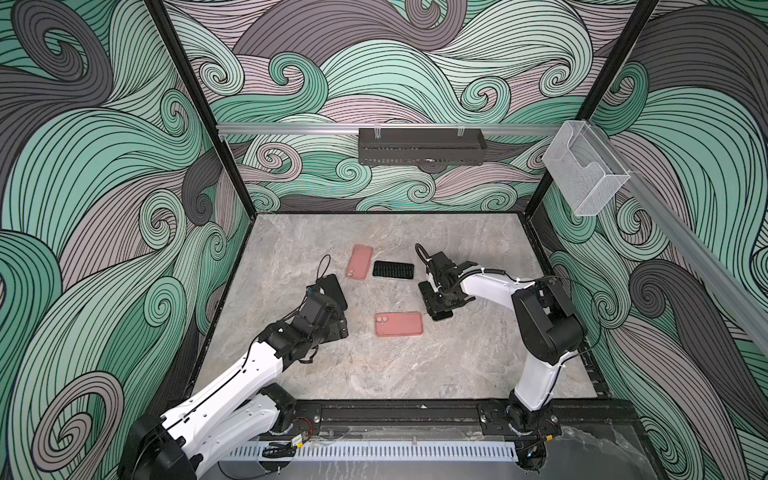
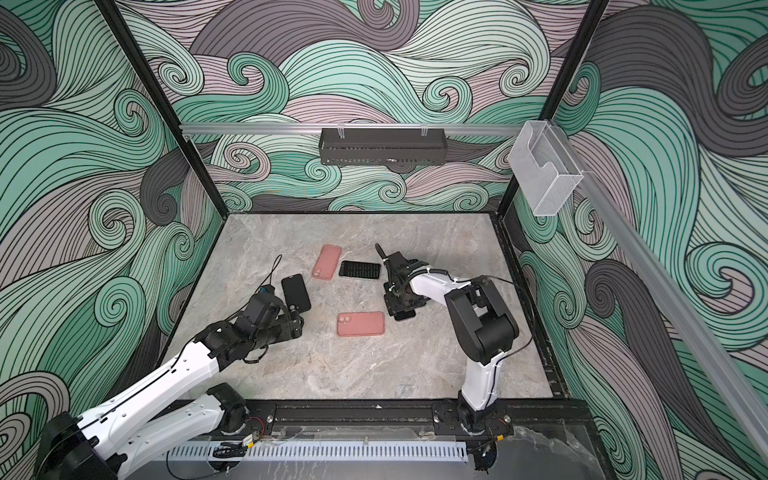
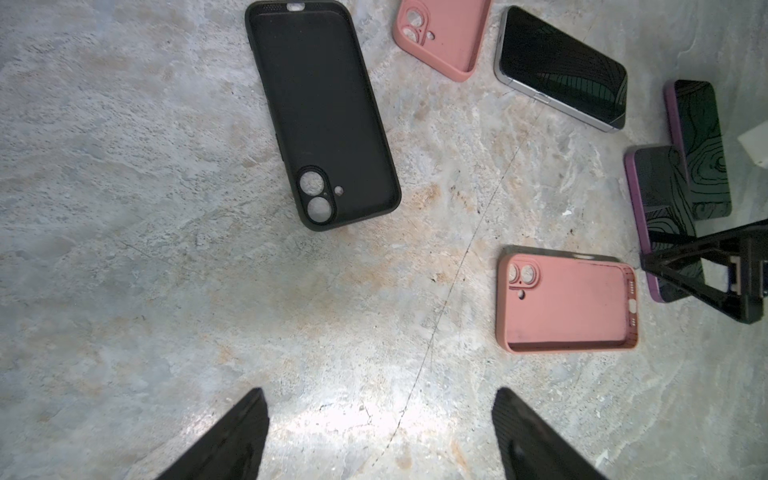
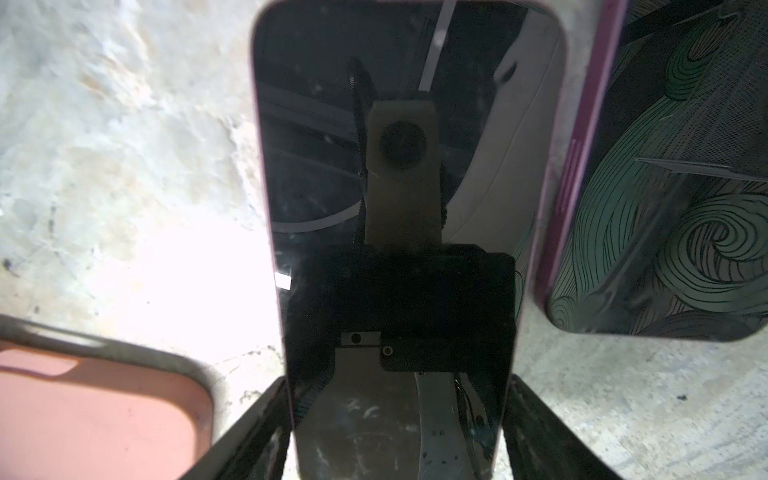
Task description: Put the phone into the phone case
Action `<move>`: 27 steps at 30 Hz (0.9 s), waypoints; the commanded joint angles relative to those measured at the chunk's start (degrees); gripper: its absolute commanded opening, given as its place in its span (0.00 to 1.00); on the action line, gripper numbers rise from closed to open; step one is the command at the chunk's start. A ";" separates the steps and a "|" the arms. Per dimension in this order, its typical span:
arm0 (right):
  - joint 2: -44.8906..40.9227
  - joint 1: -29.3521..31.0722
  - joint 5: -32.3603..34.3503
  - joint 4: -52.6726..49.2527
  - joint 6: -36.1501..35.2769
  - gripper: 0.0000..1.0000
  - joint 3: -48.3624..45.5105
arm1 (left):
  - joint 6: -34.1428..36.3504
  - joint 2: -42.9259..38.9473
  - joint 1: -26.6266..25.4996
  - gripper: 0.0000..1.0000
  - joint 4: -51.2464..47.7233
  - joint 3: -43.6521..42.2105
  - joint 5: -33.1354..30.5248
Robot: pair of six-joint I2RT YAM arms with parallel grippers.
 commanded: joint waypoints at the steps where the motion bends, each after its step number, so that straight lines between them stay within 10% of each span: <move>1: 3.16 0.56 1.67 -1.75 1.04 0.73 -1.19 | 0.83 -0.06 0.43 0.87 -1.37 2.18 -0.26; 27: -7.43 0.60 -1.64 0.59 0.83 0.22 -3.15 | 2.24 7.41 0.60 0.84 5.55 5.29 8.65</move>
